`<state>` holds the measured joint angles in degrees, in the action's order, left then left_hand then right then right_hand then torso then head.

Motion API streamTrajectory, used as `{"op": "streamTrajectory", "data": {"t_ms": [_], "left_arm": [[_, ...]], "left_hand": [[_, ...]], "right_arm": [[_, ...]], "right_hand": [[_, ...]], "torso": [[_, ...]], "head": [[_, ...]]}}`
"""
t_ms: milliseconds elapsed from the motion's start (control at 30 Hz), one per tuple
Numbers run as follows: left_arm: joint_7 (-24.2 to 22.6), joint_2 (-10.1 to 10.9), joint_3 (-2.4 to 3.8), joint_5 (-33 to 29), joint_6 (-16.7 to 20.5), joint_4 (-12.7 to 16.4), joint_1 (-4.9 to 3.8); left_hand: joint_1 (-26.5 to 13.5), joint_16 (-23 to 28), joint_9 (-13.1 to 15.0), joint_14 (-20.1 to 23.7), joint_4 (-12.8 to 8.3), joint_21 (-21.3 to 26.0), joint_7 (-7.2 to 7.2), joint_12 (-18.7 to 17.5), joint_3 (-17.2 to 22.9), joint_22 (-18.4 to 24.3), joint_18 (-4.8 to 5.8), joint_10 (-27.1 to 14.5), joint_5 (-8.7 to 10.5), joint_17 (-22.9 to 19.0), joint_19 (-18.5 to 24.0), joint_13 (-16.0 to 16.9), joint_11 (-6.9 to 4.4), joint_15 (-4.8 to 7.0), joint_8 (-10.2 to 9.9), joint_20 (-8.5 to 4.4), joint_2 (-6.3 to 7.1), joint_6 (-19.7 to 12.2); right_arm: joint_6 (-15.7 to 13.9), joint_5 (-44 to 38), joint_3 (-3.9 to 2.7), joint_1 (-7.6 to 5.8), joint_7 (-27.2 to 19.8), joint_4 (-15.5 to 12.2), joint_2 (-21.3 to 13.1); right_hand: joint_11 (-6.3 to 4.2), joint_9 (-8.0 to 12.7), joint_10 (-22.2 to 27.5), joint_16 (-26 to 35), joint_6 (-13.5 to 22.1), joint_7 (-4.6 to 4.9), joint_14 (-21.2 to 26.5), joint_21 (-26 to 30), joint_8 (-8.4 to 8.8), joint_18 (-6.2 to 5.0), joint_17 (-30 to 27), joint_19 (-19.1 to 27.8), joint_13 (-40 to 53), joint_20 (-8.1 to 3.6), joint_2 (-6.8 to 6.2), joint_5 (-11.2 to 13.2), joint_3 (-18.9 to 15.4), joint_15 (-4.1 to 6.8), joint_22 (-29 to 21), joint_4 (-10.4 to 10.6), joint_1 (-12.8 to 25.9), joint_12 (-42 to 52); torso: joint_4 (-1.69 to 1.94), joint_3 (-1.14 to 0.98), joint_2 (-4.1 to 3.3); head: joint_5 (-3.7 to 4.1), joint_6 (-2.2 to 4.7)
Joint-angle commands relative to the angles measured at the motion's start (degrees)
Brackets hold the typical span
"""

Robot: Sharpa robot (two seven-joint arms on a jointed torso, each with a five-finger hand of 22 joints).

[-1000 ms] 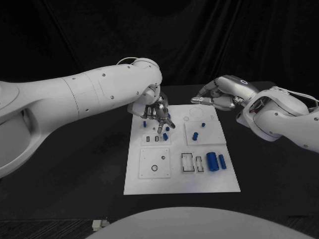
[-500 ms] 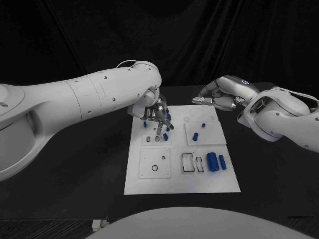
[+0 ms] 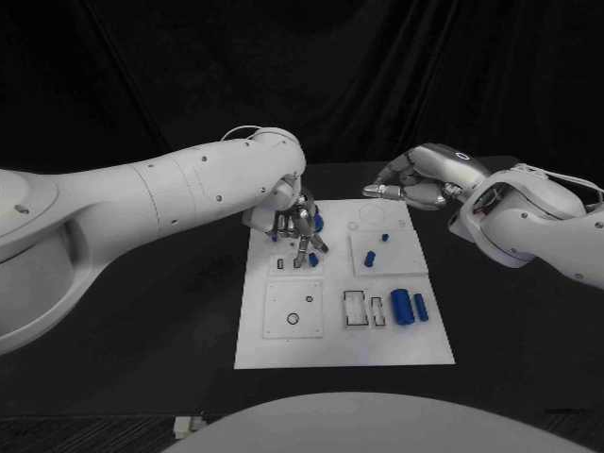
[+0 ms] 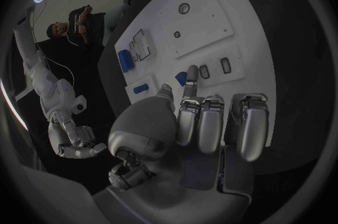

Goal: Assemble the parts on the task board

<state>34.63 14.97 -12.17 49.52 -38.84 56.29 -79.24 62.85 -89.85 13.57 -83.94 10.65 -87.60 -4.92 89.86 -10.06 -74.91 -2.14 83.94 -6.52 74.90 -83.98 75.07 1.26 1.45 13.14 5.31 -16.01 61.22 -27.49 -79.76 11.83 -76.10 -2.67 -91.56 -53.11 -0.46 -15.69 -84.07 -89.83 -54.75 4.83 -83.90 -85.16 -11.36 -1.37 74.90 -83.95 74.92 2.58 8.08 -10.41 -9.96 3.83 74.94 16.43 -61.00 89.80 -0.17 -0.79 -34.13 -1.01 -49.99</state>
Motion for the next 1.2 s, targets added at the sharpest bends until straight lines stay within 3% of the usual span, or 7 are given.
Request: {"op": "streamTrajectory", "data": {"t_ms": [33, 333, 600, 900, 1200], "left_arm": [[-0.28, -0.17, 0.06, -0.13, 0.59, -0.20, 0.22], [-0.32, -0.24, 0.06, -0.13, 0.90, -0.62, 0.65], [-0.44, -0.52, 0.06, -0.13, 1.22, -0.94, 1.03], [-0.51, -0.74, 0.06, -0.13, 1.45, -1.16, 1.32], [-0.60, -0.96, 0.06, -0.13, 1.63, -1.53, 1.58]], "left_hand": [[-0.15, -0.15, 0.06, -6.06, -0.03, 0.37, 0.12, 0.14, 0.50, -8.90, 0.51, 6.06, -0.34, 15.10, -0.72, 14.93, -0.40, 0.33, -0.43, -0.56, 0.41, 0.18], [-0.09, -0.15, 0.12, -6.06, -0.36, 0.48, 0.12, 0.14, 0.89, -8.76, 0.47, 6.06, -0.59, 15.10, -0.58, 14.93, -0.41, 0.35, -0.69, -0.60, 0.47, 0.19], [0.02, -0.15, 0.20, -6.06, -0.76, 0.59, 0.14, 0.14, 1.30, -8.60, 0.43, 6.06, -0.80, 15.10, -0.44, 14.93, -0.43, 0.37, -0.91, -0.63, 0.57, 0.27], [0.70, -0.15, 0.59, -6.06, -2.48, 0.78, 0.33, 0.14, 2.84, -8.48, 0.39, 6.06, -1.88, 15.10, -0.29, 14.93, -0.61, 0.53, -1.51, -0.78, 1.11, 0.72], [0.82, -0.15, 0.63, -6.06, -2.79, 0.86, 0.32, 0.14, 3.07, -8.35, 0.35, 6.06, -1.90, 15.10, -0.17, 14.93, -0.62, 0.56, -1.70, -0.81, 1.30, 0.65]], "right_arm": [[0.53, -0.01, -0.04, -0.04, 1.03, 0.01, 0.02], [0.75, -0.01, -0.04, -0.04, 1.10, 0.08, 0.14], [0.88, -0.01, -0.04, -0.04, 1.25, 0.09, 0.12], [1.09, -0.01, -0.04, -0.04, 1.43, 0.17, 0.09], [1.33, -0.01, -0.04, -0.04, 1.52, 0.28, 0.14]], "right_hand": [[0.52, -0.09, -5.93, -0.17, 0.17, 0.27, -6.10, 0.17, -0.05, 0.03, 15.10, -3.27, 15.08, 0.43, 0.07, -0.19, -0.30, -0.47, 13.30, 0.10, -0.71, 0.20], [0.53, -0.10, -5.93, -0.17, 0.16, 0.27, -6.10, 0.18, -0.05, 0.03, 15.10, -3.26, 15.08, 0.44, 0.09, -0.25, -0.34, -0.48, 13.30, 0.08, -0.84, 0.20], [0.53, -0.10, -5.93, -0.17, 0.16, 0.27, -6.10, 0.18, -0.05, 0.03, 15.10, -3.26, 15.08, 0.44, 0.09, -0.25, -0.34, -0.48, 13.30, 0.08, -0.84, 0.20], [0.56, -0.10, -5.93, -0.17, 0.17, 0.28, -6.10, 0.50, -0.05, -0.06, 15.10, -3.08, 15.08, 0.46, 0.13, -0.37, -0.44, -0.50, 13.19, 0.07, -1.11, 0.20], [0.58, -0.11, -5.93, -0.17, 0.17, 0.29, -6.10, 0.75, -0.05, -0.12, 15.10, -2.95, 15.08, 0.47, 0.14, -0.41, -0.49, -0.51, 13.10, 0.07, -1.23, 0.20]], "torso": [[0.01, 0.05, 0.02], [-0.11, 0.08, 0.05], [0.02, 0.07, 0.09], [-0.01, 0.11, 0.13], [-0.05, 0.12, 0.14]], "head": [[-0.18, -0.01], [-0.47, -0.01], [-0.26, -0.01], [-0.22, -0.01], [-0.29, -0.01]]}}
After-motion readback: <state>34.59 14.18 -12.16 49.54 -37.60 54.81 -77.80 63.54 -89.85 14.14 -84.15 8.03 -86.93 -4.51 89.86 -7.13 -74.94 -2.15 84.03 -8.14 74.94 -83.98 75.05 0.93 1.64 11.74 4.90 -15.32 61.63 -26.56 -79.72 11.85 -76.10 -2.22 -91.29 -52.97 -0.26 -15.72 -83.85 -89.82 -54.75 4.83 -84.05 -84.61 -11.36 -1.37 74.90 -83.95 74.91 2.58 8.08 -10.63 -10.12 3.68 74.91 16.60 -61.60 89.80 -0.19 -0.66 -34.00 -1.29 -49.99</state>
